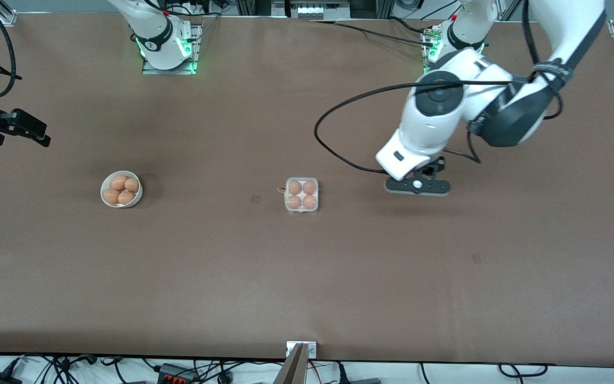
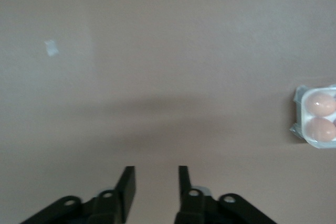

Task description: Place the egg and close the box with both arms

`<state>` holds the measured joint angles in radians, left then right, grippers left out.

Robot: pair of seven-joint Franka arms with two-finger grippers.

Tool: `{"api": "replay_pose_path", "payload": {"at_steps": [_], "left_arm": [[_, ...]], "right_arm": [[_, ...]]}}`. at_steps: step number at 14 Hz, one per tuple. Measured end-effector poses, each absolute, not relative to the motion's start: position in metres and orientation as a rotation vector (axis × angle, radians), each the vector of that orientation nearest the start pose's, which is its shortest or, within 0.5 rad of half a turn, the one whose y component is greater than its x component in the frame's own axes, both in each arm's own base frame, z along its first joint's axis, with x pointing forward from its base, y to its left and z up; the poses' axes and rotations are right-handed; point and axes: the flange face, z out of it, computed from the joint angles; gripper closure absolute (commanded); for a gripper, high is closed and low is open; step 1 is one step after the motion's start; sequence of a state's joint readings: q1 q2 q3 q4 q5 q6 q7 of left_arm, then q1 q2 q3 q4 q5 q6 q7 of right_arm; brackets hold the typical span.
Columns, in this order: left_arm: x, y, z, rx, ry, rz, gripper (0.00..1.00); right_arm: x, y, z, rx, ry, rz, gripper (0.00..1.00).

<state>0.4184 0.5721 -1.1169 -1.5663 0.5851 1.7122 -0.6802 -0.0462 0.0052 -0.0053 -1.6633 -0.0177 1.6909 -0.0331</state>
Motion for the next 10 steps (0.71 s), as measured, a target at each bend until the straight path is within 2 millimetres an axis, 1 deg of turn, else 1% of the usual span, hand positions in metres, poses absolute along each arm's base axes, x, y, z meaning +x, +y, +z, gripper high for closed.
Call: {"api": "replay_pose_path", "payload": {"at_steps": [4,6,9,10], "left_arm": [[0.619,-0.216,0.472,-3.049,0.228,0.008,0.0],[0.63,-0.183,0.483,-3.038,0.294,0.027,0.0],[0.645,-0.131,0.502,-3.015,0.471,0.05,0.0],[0.65,-0.115,0.507,-3.021,0.506,0.063,0.0]], "right_arm": [[0.564,-0.03,0.588,-3.16,0.024,-0.034,0.0],[0.564,-0.03,0.589,-3.16,0.024,-0.036,0.0],[0.564,-0.027,0.589,-3.16,0.015,-0.038,0.0],[0.564,-0.024,0.589,-3.16,0.008,-0.038,0.0]]}}
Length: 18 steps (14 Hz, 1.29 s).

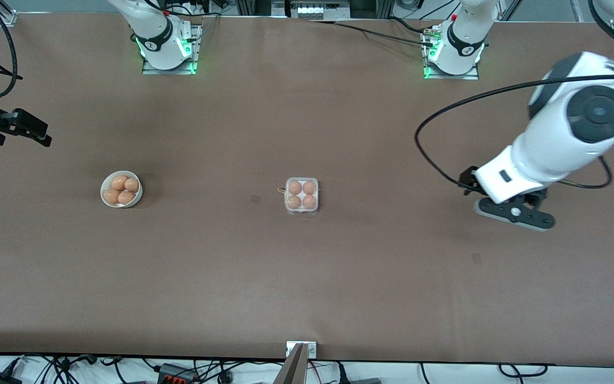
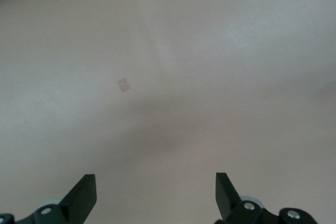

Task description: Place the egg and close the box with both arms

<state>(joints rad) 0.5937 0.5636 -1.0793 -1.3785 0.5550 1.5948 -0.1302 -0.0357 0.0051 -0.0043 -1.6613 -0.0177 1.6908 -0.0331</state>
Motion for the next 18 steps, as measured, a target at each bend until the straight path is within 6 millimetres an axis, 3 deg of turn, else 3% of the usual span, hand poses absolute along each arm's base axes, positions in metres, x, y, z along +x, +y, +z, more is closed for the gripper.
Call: {"api": "replay_pose_path", "payload": {"at_steps": [5,7,9,14,18], "left_arm": [[0.648,-0.037,0.52,-3.154,0.479,0.176,0.0],[0.638,-0.024,0.534,-3.157,0.46,0.187,0.0],[0.617,-0.023,0.547,-3.15,0.433,0.196,0.0],[0.559,-0.045,0.567,-3.119,0.329,0.107,0.0],[0.541,-0.046,0.574,-3.138,0.138,0.021,0.0]], "right_arm": [[0.564,-0.023,0.589,-3.16,0.005,-0.035,0.0],[0.564,-0.024,0.589,-3.16,0.007,-0.035,0.0],[0.564,-0.025,0.589,-3.16,0.01,-0.035,0.0],[0.564,-0.028,0.589,-3.16,0.02,-0.034,0.0],[0.564,-0.029,0.589,-3.16,0.02,-0.034,0.0]]}}
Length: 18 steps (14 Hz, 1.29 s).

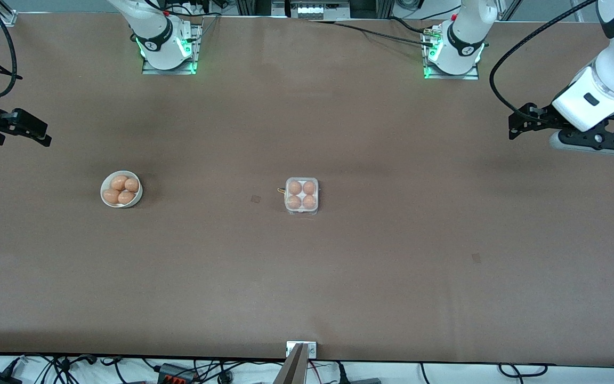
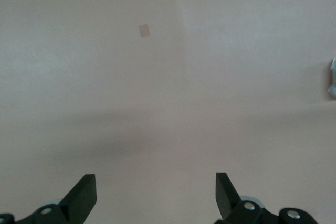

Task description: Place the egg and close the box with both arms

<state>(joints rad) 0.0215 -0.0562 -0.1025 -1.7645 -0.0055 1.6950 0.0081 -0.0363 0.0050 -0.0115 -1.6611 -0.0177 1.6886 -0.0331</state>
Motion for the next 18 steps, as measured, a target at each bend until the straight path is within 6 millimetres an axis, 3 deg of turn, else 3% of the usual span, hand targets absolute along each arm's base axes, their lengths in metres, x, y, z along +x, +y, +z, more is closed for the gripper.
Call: {"api": "replay_pose_path", "payload": {"at_steps": [6,18], "left_arm": [[0.544,-0.042,0.592,-3.152,0.115,-0.045,0.0],[0.544,-0.043,0.594,-3.152,0.118,-0.045,0.0]], "right_arm": [[0.564,-0.029,0.589,-3.16,0.021,-0.035,0.0],[0.564,-0.029,0.589,-3.16,0.021,-0.035,0.0]]}}
